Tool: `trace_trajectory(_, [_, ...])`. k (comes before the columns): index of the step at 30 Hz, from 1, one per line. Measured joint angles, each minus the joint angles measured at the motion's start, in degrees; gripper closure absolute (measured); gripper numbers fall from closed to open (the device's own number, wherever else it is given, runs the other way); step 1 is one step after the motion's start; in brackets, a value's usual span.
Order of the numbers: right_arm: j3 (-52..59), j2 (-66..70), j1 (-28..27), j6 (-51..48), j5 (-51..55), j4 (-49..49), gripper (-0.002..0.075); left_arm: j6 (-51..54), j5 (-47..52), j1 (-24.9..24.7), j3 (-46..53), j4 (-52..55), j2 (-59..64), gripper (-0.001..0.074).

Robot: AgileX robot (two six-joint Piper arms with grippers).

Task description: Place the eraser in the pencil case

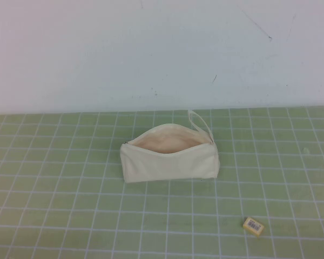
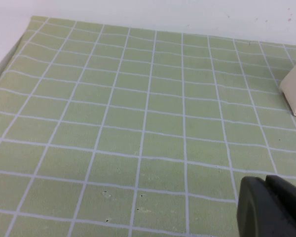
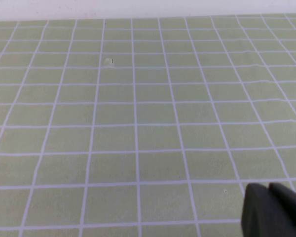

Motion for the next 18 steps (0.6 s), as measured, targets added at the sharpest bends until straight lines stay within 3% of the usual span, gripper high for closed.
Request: trace_trajectory(18, [0.0,0.0,0.0,0.0,0.0,2.22,0.0727,0.0,0.0,0.0,0.0,0.0,0.0,0.0738])
